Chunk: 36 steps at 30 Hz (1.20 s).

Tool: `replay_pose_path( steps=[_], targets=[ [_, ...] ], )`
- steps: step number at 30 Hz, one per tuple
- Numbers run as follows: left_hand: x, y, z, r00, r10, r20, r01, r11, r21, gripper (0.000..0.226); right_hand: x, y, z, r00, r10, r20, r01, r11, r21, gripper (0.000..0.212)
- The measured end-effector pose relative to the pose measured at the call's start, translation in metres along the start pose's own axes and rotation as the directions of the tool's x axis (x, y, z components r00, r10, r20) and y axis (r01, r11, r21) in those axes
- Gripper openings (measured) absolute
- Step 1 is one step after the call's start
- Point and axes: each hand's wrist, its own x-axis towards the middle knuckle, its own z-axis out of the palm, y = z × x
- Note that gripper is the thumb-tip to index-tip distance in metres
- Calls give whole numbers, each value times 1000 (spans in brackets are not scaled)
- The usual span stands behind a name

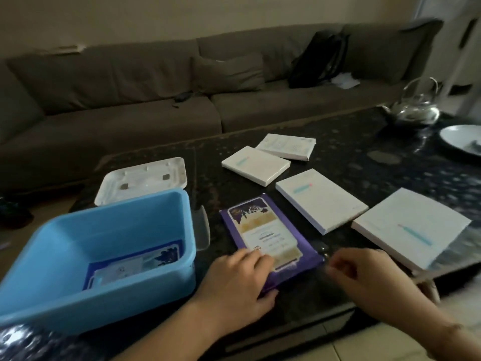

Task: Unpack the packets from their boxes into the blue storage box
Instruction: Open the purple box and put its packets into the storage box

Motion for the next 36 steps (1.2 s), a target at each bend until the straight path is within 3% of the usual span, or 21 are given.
replay_pose_path(
  steps=[2,4,5,7,10,15,18,19,23,27,30,32,34,36],
  targets=[
    [-1,-7,7,995,33,-98,-38,998,-51,27,-3,-4,-4,983,-27,182,49,992,-115,15],
    [-1,-11,15,983,16,-185,-31,996,-81,27,-1,-14,0,971,-87,225,116,986,-119,11],
    [-1,-10,15,975,-18,-220,-3,995,-95,29,1,-20,4,972,-149,184,172,979,-114,8],
    [-1,-11,17,955,-97,-280,60,989,-137,31,5,-31,15,962,-268,48,272,948,-166,23],
    [-3,-10,18,930,-186,-318,123,970,-207,30,11,-43,29,928,-340,-150,318,935,-155,21],
    [0,-13,12,877,-254,-408,145,949,-280,26,18,-33,57,823,-471,-318,360,865,-349,27],
    [0,-14,11,874,-275,-401,148,936,-320,24,21,-31,68,791,-481,-378,310,848,-431,31],
    [-1,-14,12,875,-277,-398,148,934,-326,24,24,-29,71,779,-500,-379,303,828,-471,26],
    [0,-10,16,871,-253,-420,129,945,-302,27,30,-19,71,748,-564,-349,324,770,-549,40],
    [0,-9,20,877,-269,-398,148,939,-310,24,27,-15,74,633,-649,-422,395,740,-545,19],
    [0,-10,20,865,-289,-409,156,931,-329,24,13,-8,73,574,-668,-473,442,740,-508,22],
    [0,-11,21,865,-288,-410,153,931,-331,25,-7,-1,73,591,-620,-516,466,784,-410,21],
    [0,-11,22,874,-266,-407,133,936,-326,28,-31,-2,75,693,-457,-557,454,877,-155,18],
    [0,-9,24,877,-251,-409,118,939,-323,30,-50,-14,80,827,-97,-555,301,909,290,6]
  ],
)
